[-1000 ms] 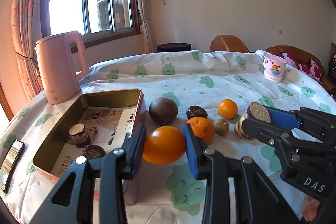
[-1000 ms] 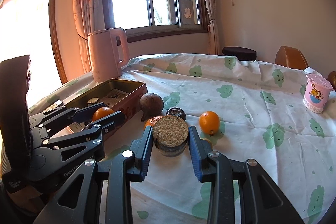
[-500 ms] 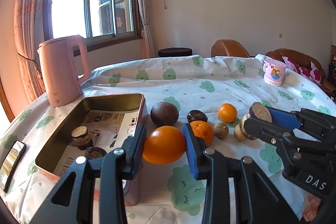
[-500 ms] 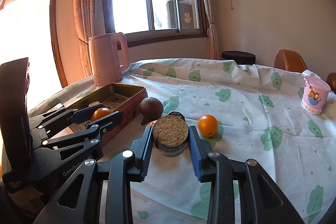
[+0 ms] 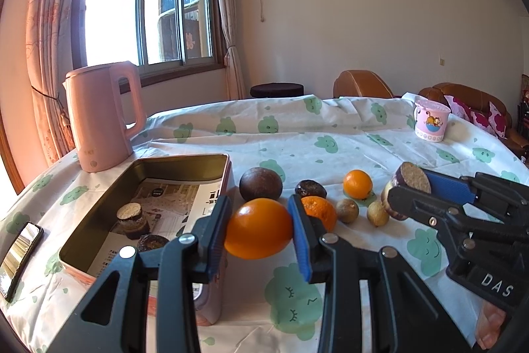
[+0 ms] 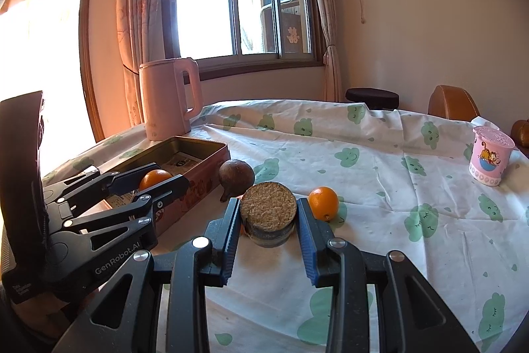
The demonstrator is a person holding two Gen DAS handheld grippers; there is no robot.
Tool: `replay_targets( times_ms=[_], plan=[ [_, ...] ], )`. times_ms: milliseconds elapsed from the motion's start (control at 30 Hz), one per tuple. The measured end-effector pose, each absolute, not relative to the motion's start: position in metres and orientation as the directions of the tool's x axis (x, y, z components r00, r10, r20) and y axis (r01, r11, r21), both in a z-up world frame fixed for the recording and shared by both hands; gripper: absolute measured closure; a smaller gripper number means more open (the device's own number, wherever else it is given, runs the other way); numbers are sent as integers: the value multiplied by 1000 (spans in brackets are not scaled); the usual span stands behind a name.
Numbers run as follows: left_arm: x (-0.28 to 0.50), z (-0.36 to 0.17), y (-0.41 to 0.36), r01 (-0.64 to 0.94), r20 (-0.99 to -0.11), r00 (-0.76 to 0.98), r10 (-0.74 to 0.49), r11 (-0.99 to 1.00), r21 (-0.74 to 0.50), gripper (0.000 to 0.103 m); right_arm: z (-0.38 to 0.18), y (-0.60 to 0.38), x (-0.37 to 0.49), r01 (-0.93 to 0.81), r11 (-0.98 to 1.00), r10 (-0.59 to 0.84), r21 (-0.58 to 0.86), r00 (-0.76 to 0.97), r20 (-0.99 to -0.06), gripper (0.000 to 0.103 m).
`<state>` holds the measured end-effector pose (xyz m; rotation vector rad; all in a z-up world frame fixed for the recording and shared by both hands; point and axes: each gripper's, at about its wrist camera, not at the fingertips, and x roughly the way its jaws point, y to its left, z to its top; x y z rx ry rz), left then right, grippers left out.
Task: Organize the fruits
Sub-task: 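Lift and carry the cake and the orange toward the tin box with both grippers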
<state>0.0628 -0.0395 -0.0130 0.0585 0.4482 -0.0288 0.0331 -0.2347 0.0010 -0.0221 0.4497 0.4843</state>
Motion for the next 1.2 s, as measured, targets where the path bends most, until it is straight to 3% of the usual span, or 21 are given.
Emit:
replay_targets(
  times_ms=[1200],
  plan=[
    [40,-2,-46,40,-307,952,-14,996,79,65,10,-239,16,-418,908,401,27,847,-349,68]
  ],
)
